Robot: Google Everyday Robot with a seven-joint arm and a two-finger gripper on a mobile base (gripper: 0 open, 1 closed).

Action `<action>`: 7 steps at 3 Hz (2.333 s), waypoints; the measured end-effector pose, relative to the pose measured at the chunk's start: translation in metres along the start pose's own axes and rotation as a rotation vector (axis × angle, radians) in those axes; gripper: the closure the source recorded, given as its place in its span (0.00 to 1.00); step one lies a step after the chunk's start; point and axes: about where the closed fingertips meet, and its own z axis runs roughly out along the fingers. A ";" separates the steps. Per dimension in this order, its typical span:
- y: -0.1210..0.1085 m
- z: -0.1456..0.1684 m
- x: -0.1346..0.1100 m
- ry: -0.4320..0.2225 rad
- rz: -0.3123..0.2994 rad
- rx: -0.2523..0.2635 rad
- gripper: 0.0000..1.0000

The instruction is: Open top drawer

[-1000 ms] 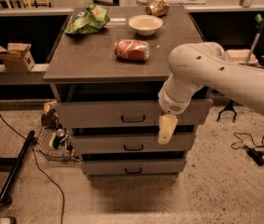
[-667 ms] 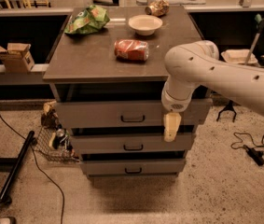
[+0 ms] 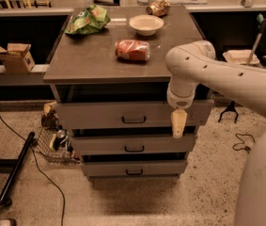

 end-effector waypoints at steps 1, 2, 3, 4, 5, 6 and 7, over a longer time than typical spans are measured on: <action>-0.012 0.018 0.008 0.006 0.000 -0.024 0.00; -0.014 0.034 0.012 0.011 0.009 -0.047 0.06; -0.008 0.039 0.016 0.024 0.033 -0.043 0.24; 0.005 0.022 0.016 0.060 0.047 -0.011 0.55; 0.013 0.004 0.012 0.079 0.042 0.015 0.79; 0.013 0.003 0.012 0.079 0.042 0.016 0.77; 0.013 0.003 0.012 0.079 0.042 0.016 0.54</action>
Offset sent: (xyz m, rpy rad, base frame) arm 0.0233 -0.0168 -0.0479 -0.0081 0.0683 -0.0223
